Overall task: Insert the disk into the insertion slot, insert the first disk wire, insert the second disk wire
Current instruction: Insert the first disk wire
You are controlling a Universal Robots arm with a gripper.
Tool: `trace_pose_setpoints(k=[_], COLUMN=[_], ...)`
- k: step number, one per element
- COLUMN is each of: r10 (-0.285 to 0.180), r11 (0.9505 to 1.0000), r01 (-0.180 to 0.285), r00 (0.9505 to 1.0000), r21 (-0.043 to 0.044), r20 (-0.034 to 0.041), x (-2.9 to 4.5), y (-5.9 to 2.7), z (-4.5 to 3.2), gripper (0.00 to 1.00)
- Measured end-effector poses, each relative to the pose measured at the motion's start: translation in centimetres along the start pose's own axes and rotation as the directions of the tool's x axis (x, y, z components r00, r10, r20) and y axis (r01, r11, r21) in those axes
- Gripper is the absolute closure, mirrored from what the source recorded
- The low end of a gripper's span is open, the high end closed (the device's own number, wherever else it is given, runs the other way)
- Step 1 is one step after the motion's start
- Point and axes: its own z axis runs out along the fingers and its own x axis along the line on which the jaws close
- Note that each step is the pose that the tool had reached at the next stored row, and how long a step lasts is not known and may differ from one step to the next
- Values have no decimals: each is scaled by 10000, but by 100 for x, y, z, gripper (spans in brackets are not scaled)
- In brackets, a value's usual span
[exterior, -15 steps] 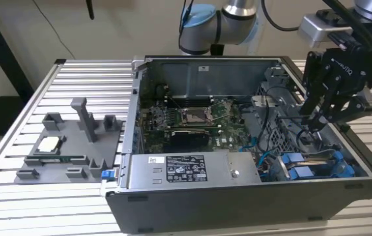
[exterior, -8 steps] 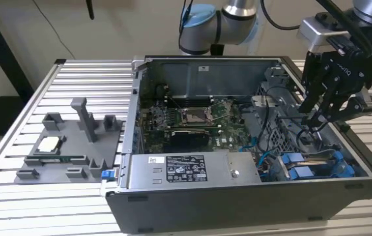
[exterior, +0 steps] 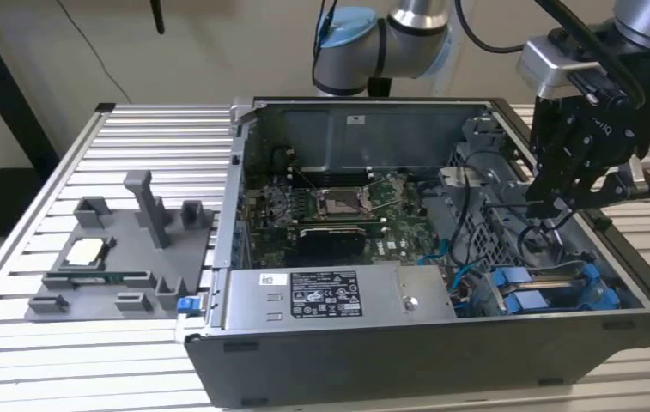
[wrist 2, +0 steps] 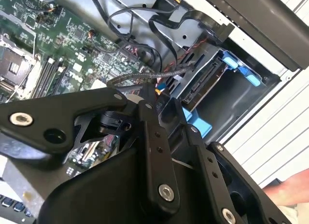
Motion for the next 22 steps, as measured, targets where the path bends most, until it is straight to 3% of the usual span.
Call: trace_pose_setpoints(k=[14, 16, 22], r10=[-9, -10, -10], r11=[10000, 10000, 10000], r01=[9, 11, 10], r00=[10000, 10000, 10000], r21=[87, 88, 87], r20=[0, -2, -39], x=[0, 0, 0], y=[36, 36, 34], z=[10, 10, 12], gripper=[69, 78, 81])
